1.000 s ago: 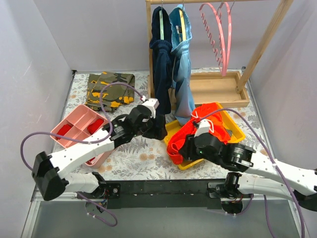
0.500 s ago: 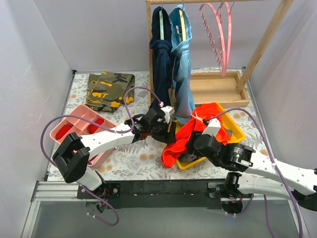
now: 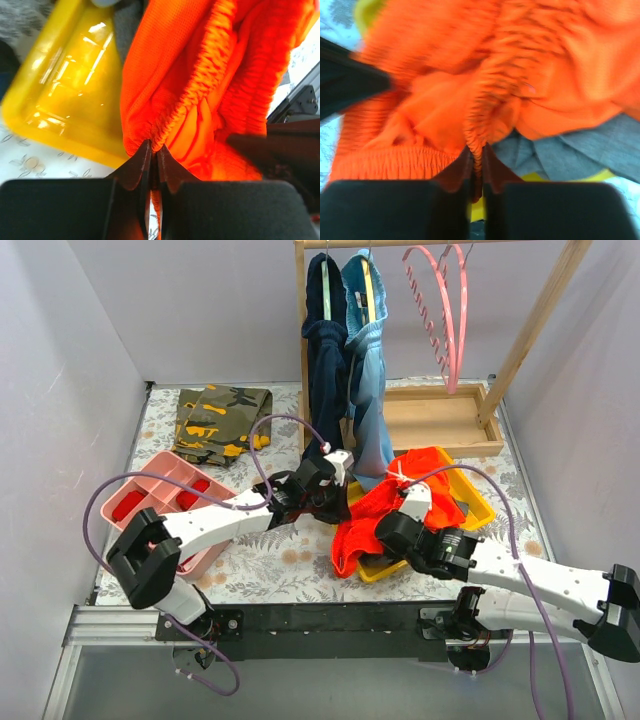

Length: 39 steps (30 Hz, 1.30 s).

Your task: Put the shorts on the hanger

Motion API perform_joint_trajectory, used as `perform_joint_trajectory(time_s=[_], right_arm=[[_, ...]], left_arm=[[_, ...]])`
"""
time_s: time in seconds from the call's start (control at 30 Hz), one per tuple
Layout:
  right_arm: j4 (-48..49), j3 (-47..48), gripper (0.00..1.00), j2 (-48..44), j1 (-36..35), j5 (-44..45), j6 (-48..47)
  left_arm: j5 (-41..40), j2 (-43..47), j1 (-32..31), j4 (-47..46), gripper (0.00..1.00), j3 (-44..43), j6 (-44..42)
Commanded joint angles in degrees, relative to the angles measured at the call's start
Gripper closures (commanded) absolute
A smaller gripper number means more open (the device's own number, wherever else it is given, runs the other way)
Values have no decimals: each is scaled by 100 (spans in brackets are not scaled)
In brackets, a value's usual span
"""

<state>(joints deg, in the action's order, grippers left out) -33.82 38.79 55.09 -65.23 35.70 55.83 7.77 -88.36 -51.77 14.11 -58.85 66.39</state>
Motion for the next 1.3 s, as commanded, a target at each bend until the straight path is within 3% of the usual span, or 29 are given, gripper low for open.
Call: perform_joint_trajectory(time_s=[0.0, 0.13, 0.3, 0.5, 0.67, 0.83, 1.07, 1.27], right_arm=[[-807, 295, 99, -594, 116, 436, 314], [-2256, 1428, 99, -1341, 125, 1314, 253], [-2673, 3314, 99, -1379, 125, 2018, -782], [-1471, 4996, 99, -992, 116, 2397, -3126], [-513, 6033, 99, -517, 116, 2310, -4395], [375, 6448, 99, -140, 125, 2152, -5248], [534, 7196, 99, 573, 125, 2011, -5566], [501, 5696, 99, 635, 290, 1977, -5198]], left_arm=[[-985, 1012, -9, -5, 100, -126, 23], [-1699, 1706, 35, 600, 100, -609, -213], [-2480, 2322, 79, 1224, 100, -1698, -548], [-2965, 2621, 88, 1489, 100, -3007, -961], [-3395, 2657, 88, 1665, 100, -3773, -1198], [-3730, 2640, 88, 1832, 100, -4406, -1409], [-3967, 2403, 88, 2104, 100, -5119, -1603], [-4222, 2174, 88, 2868, 100, -4374, -982]])
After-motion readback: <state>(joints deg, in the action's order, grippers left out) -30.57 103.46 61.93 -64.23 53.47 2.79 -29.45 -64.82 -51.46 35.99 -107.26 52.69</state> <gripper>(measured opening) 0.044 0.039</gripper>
